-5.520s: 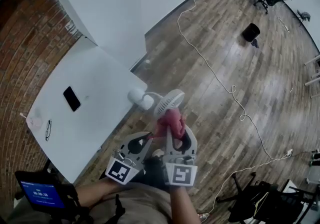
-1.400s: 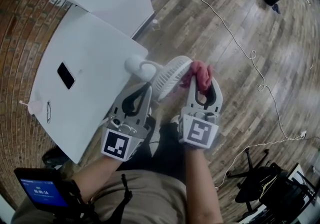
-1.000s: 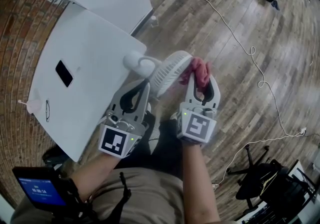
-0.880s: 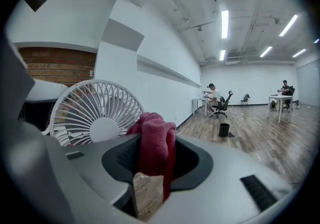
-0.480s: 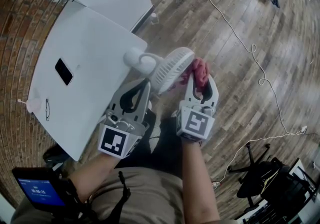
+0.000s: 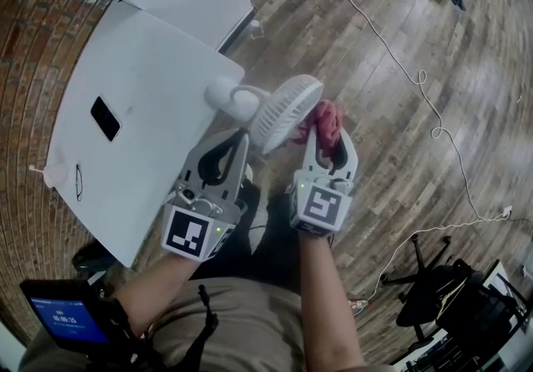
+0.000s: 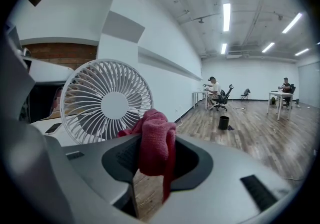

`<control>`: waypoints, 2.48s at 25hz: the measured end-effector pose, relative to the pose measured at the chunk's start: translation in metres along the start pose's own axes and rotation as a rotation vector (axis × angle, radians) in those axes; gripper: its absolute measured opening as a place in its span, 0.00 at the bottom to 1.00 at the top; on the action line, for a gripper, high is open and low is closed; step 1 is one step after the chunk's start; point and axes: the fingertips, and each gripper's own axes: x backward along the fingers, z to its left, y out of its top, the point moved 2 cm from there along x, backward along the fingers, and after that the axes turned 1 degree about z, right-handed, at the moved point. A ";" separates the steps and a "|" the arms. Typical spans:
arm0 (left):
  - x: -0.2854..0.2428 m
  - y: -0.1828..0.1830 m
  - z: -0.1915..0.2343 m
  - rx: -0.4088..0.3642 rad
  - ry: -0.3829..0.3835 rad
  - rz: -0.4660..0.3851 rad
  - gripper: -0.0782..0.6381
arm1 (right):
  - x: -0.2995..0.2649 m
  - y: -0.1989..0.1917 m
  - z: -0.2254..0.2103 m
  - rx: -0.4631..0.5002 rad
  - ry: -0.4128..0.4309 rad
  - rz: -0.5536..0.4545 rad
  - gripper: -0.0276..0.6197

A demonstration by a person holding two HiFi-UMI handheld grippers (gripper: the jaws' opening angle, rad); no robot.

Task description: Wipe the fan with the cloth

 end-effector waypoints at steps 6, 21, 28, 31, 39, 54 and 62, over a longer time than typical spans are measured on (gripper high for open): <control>0.002 -0.001 -0.001 0.001 0.000 -0.003 0.11 | 0.007 -0.009 0.008 -0.001 0.010 0.028 0.30; 0.005 -0.003 -0.008 0.001 -0.044 -0.004 0.11 | 0.024 -0.016 0.018 0.009 0.011 0.032 0.30; 0.008 -0.005 -0.013 -0.008 -0.072 -0.004 0.11 | 0.034 -0.017 0.021 0.024 0.009 0.013 0.30; 0.008 -0.005 -0.014 -0.011 -0.084 -0.005 0.11 | 0.039 -0.020 0.026 0.013 0.018 0.033 0.30; 0.012 -0.001 0.004 0.006 -0.117 -0.013 0.11 | 0.040 -0.015 0.048 0.028 0.033 0.027 0.30; 0.015 -0.002 0.010 0.019 -0.210 0.002 0.11 | 0.058 0.001 0.074 0.036 0.058 -0.010 0.30; 0.010 0.003 0.003 0.007 -0.245 -0.011 0.11 | 0.071 0.011 0.085 0.005 0.078 -0.027 0.30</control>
